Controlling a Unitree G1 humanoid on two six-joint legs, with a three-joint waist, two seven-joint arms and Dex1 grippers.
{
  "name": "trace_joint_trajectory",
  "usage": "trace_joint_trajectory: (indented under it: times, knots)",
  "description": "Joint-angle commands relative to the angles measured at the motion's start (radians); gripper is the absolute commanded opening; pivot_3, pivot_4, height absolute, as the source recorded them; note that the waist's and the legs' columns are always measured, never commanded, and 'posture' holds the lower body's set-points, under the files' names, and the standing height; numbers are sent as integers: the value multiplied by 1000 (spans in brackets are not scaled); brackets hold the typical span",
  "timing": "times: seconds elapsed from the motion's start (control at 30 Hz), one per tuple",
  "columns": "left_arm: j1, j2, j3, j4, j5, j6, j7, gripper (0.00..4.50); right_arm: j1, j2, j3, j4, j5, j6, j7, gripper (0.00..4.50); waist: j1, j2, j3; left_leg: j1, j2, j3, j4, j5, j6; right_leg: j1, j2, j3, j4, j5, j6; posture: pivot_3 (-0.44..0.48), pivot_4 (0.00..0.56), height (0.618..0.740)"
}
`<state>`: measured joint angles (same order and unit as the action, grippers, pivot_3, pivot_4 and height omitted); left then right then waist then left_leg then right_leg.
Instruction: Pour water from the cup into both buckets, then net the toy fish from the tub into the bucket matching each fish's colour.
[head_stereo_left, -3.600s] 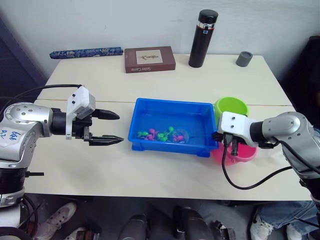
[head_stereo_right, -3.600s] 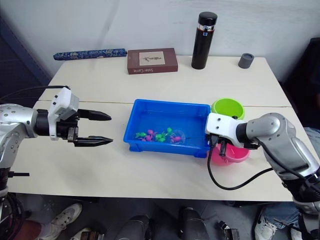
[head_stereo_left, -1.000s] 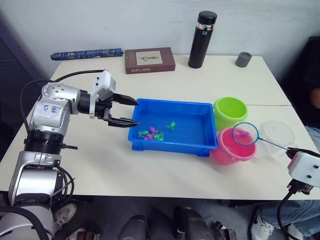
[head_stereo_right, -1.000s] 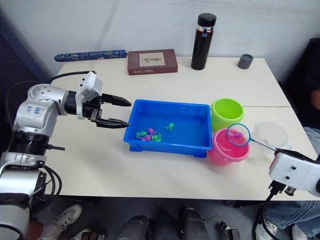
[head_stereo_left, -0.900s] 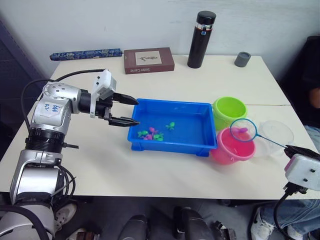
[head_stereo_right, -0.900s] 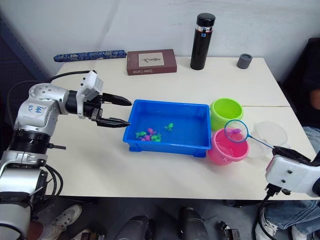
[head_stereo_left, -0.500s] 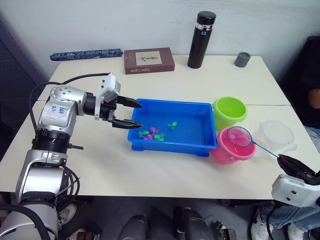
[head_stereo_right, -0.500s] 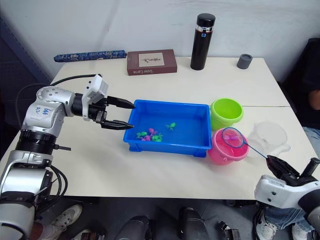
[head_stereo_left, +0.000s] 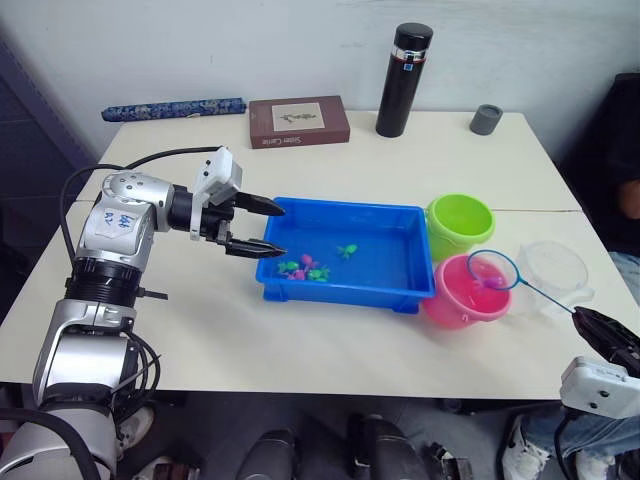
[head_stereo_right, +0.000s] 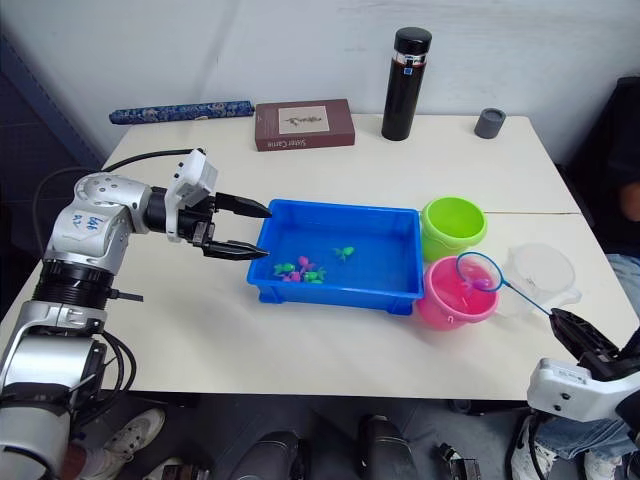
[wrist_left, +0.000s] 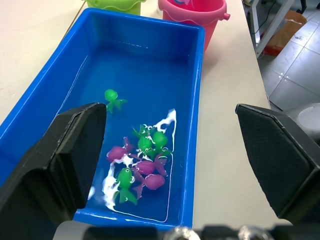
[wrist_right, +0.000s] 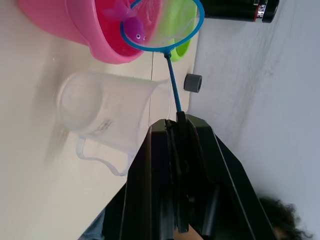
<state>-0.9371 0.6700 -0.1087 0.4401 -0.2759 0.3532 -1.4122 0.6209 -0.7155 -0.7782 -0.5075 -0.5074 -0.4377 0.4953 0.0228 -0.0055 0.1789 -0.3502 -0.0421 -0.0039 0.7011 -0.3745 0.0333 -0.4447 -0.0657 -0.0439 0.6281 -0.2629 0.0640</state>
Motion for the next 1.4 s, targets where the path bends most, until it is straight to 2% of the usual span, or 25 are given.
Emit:
trace_joint_trajectory:
  times: [0.03,0.27,0.47,0.67,1.03,1.27,1.4]
  knots:
    - [-14,-4,11,-13,-6,-8,-7,4460,1,-20,-64,-30,33,-10,13,0,0,0,0,0,0,0,0,0,0,0,0,0,0,0,0,0,150,739]
    - [-23,-16,7,3,1,-19,-11,4460,-11,-24,-79,-56,28,-5,27,0,0,0,0,0,1,0,0,0,0,0,1,1,0,0,0,0,150,739]
    - [-32,-22,8,22,10,-34,-17,4460,-23,-33,-85,-58,-20,-78,-7,0,0,0,0,1,1,1,0,0,0,0,2,2,0,0,0,0,150,739]
    - [-37,-30,6,45,14,-51,-21,4460,-6,64,-91,-69,-113,-169,-121,0,2,0,0,0,1,0,0,0,0,0,2,2,0,0,0,0,150,739]
    - [-21,-50,8,41,14,-57,-14,4460,2,121,-150,10,-303,-289,-406,0,-1,0,0,1,1,3,-1,0,0,0,3,5,0,0,1,0,150,739]
    - [-5,-46,13,22,10,-50,-7,4460,10,149,-127,41,-463,-304,-597,0,-2,0,0,5,1,8,-2,-1,1,0,3,11,0,0,1,0,150,739]
    - [2,-40,17,10,6,-43,-6,4460,10,142,-91,64,-475,-289,-645,0,-4,0,0,8,1,12,-3,-1,2,0,5,15,1,0,0,0,150,739]
